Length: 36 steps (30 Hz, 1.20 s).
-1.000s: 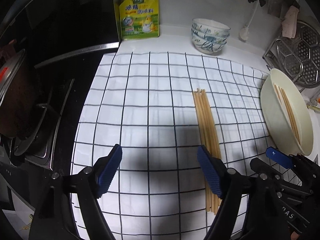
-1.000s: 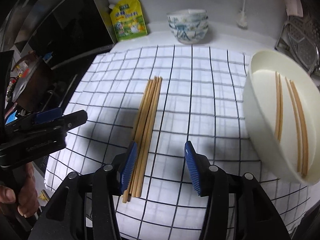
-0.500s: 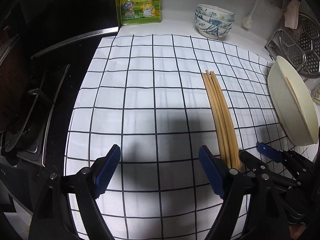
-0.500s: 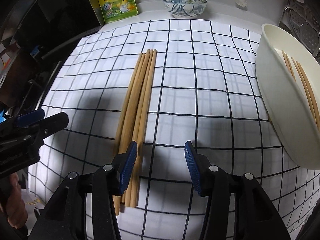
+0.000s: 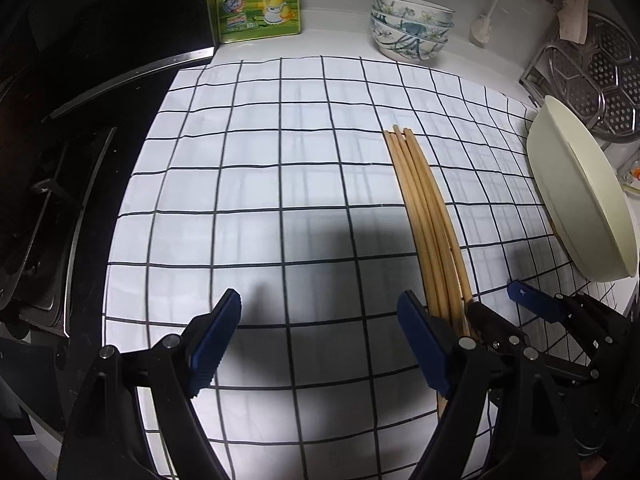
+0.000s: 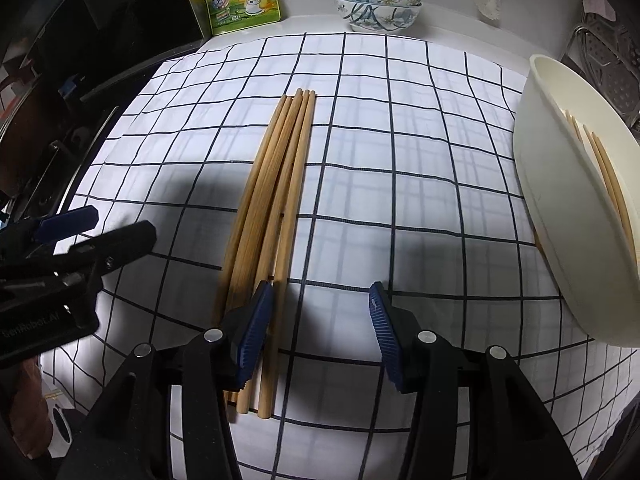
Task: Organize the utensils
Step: 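Move both open tools back to the chopsticks on the cloth, then close the right tool on one chopstick while the left tool grasps another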
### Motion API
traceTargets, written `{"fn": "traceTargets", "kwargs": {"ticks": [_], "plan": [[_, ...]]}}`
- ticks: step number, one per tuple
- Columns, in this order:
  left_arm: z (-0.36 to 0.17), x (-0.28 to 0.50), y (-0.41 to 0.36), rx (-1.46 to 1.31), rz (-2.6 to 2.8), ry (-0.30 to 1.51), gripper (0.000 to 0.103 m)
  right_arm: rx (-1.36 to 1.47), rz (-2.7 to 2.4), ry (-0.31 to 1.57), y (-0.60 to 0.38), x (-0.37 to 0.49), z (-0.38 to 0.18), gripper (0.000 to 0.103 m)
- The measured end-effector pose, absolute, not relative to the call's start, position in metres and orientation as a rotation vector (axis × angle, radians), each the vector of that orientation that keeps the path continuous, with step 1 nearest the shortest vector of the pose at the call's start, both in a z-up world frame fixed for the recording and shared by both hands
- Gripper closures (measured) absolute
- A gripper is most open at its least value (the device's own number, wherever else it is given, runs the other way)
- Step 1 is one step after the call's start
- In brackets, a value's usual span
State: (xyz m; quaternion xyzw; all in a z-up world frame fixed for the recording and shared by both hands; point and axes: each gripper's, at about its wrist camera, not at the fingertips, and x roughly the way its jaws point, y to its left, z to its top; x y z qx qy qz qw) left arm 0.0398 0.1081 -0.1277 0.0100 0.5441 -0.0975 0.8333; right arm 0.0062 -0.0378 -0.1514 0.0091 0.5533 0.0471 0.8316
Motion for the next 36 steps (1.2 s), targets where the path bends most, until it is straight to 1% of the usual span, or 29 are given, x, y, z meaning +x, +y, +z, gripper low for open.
{"fn": "traceTargets", "kwargs": {"ticks": [19, 28, 36], "plan": [[-0.15, 0.047, 0.072, 0.063, -0.239, 1.179, 0.024, 0.095, 0.044, 1.166, -0.087, 0.005, -0.149, 0.056], [-0.151, 0.049, 0.066, 0.088, -0.225, 1.17, 0.022, 0.091, 0.06, 1.162, -0.086, 0.005, -0.147, 0.056], [-0.156, 0.05, 0.073, 0.122, -0.178, 1.165, 0.018, 0.081, 0.062, 1.165, -0.084, 0.007, -0.148, 0.056]]}}
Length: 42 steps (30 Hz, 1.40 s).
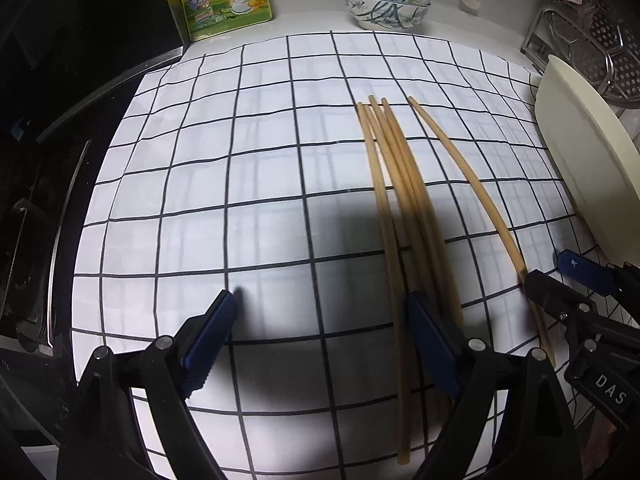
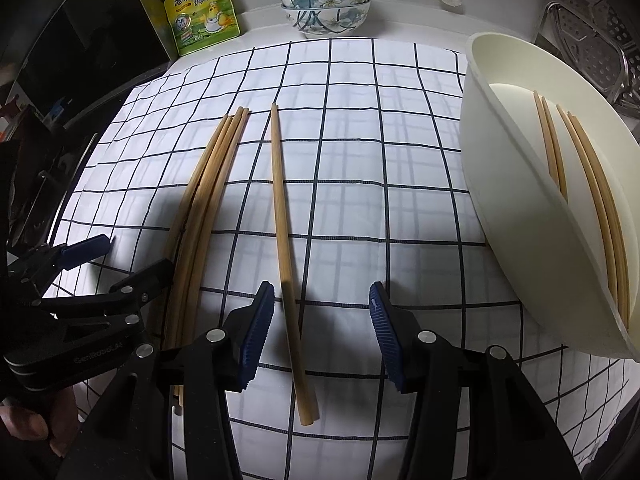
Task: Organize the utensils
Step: 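Close the right tool on one chopstick while the left tool grasps another, then carry the held chopsticks with both tools over the cream basin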
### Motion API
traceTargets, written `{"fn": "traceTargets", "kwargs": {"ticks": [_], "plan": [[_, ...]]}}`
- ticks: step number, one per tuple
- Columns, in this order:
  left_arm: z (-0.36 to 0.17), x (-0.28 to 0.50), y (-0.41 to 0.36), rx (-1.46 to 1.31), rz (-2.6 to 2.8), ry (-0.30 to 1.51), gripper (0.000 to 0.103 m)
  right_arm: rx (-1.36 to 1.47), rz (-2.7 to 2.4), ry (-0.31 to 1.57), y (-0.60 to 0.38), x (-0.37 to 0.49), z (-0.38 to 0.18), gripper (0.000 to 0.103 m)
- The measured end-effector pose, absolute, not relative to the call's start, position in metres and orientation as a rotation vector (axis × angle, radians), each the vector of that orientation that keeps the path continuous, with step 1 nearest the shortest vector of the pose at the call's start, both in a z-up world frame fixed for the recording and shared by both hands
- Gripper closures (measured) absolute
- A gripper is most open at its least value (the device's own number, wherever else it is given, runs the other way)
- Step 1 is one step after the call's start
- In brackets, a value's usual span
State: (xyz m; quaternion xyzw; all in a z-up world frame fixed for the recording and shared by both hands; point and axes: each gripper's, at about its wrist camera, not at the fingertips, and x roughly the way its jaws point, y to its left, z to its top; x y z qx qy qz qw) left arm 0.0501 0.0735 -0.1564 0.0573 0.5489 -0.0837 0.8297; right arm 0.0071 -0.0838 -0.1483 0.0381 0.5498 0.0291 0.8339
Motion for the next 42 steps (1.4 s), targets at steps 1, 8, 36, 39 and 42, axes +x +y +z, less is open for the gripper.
{"fn": "traceTargets", "kwargs": {"ticks": [1, 8, 36, 39, 42], "plan": [[-0.156, 0.05, 0.076, 0.122, -0.17, 1.163, 0.018, 0.078, 0.062, 1.166, -0.082, 0.008, -0.149, 0.056], [-0.157, 0.057, 0.082, 0.103, -0.163, 1.166, 0.015, 0.042, 0.07, 1.175, -0.074, 0.019, -0.154, 0.054], [-0.129, 0.059, 0.068, 0.074, -0.247, 1.164, 0.096, 0.094, 0.158, 1.126, -0.082, 0.026, -0.128, 0.097], [-0.111, 0.056, 0.066, 0.075, -0.25, 1.148, 0.096, 0.128, 0.192, 1.106, -0.084, 0.025, -0.116, 0.097], [-0.091, 0.054, 0.059, 0.07, -0.254, 1.118, 0.096, 0.161, 0.216, 1.067, -0.092, 0.022, -0.099, 0.097]]}}
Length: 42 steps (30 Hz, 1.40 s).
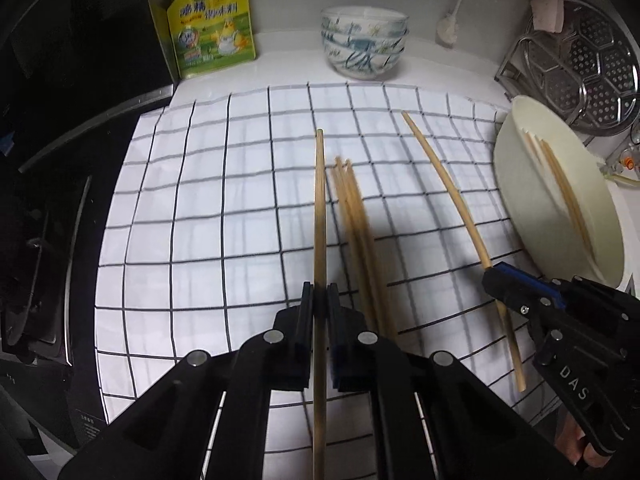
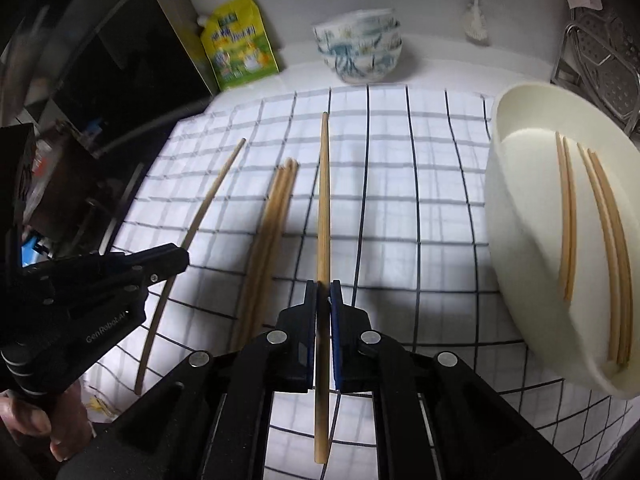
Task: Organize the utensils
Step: 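Carry the held chopsticks with both tools over the cream basin, then open both tools to drop the chopsticks into the basin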
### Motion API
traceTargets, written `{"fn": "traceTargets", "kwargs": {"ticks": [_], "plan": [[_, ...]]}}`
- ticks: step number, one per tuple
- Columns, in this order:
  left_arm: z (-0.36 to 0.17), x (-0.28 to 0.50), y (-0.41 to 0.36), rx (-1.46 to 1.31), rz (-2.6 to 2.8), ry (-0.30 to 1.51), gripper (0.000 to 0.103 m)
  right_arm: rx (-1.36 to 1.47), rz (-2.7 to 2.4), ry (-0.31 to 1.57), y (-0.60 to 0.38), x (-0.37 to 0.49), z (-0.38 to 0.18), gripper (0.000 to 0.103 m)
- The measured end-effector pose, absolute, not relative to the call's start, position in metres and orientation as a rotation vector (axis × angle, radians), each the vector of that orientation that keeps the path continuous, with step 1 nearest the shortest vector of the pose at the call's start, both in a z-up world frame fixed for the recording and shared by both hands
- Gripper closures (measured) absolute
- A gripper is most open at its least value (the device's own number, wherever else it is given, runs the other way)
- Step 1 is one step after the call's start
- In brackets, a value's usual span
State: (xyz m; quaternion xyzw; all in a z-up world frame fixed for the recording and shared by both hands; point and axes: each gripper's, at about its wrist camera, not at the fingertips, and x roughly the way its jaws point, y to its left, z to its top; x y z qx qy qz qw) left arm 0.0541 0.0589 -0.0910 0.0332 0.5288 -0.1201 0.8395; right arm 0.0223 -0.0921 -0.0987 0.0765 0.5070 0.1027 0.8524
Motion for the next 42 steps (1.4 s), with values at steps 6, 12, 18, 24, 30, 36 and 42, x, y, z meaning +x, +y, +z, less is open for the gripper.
{"fn": "traceTargets", "kwargs": {"ticks": [6, 12, 18, 24, 30, 36, 42], "plan": [[-0.055, 0.053, 0.018, 0.075, -0.28, 1.047, 0.096, 0.195, 0.205, 1.02, -0.133, 0.018, -0.066, 0.097], [-0.03, 0.062, -0.05, 0.08, -0.364, 0.998, 0.096, 0.216, 0.103, 0.964, -0.209, 0.01, -0.046, 0.097], [-0.019, 0.071, -0.136, 0.102, -0.486, 0.962, 0.096, 0.255, -0.032, 0.978, -0.289, 0.01, -0.054, 0.097], [-0.036, 0.085, -0.206, 0.142, -0.539, 0.983, 0.096, 0.262, -0.076, 1.024, -0.334, 0.019, -0.075, 0.097], [-0.064, 0.093, -0.239, 0.18, -0.528, 1.038, 0.096, 0.281, -0.053, 1.064, -0.345, 0.029, -0.097, 0.097], [-0.082, 0.101, -0.247, 0.204, -0.506, 1.073, 0.095, 0.311, -0.053, 1.08, -0.353, 0.027, -0.111, 0.097], [-0.08, 0.103, -0.242, 0.193, -0.471, 1.057, 0.048, 0.308, -0.069, 1.052, -0.355, 0.022, -0.104, 0.089]]}}
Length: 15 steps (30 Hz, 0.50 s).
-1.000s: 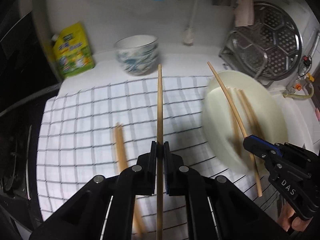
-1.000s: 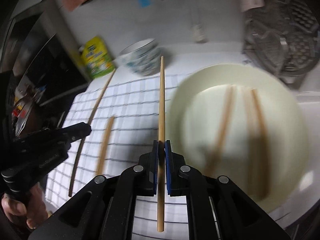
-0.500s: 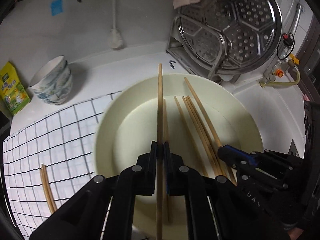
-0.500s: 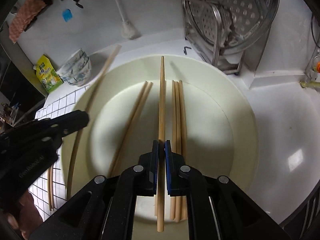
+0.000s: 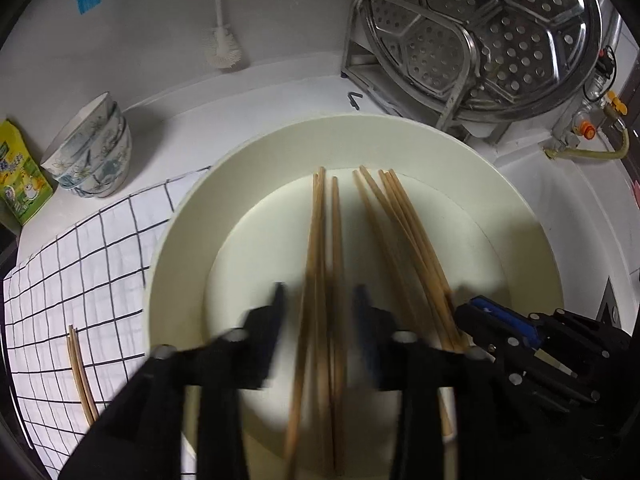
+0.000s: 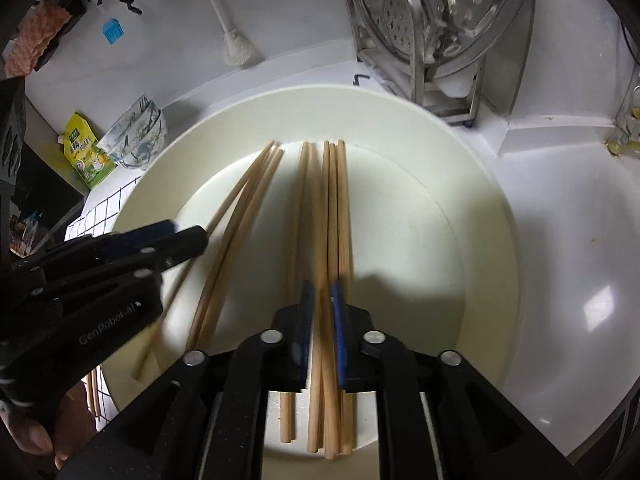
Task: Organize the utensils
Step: 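Open both tools to drop the chopsticks into the basin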
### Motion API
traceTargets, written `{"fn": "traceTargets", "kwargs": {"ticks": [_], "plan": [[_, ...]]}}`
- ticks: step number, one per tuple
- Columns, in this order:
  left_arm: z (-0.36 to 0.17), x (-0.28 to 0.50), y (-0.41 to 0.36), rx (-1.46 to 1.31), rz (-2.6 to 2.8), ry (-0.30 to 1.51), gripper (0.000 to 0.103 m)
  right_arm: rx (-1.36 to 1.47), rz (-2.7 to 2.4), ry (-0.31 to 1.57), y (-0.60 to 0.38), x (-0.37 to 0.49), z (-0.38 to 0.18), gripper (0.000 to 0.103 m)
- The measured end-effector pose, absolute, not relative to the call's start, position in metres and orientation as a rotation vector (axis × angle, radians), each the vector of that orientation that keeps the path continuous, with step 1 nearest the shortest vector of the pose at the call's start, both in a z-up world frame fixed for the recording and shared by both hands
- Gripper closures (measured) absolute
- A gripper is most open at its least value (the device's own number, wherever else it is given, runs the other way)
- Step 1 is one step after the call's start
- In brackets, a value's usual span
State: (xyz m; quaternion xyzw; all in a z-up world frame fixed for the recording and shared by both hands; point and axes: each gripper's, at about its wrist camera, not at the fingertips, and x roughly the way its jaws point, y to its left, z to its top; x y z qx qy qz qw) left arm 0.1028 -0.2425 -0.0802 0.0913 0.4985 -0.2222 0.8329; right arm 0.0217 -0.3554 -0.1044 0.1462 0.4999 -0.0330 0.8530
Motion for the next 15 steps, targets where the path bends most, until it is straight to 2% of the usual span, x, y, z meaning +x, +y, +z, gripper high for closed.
{"fn": "traceTargets", "kwargs": {"ticks": [8, 15], "plan": [[-0.061, 0.095, -0.227, 0.192, -0.446, 1.006, 0.046, 0.305, -0.072, 1.033, -0.352, 0.014, -0.091, 0.086], [-0.038, 0.079, -0.201, 0.178, -0.43, 0.954, 0.04, 0.286, -0.076, 1.003, -0.337, 0.006, -0.072, 0.079]]}}
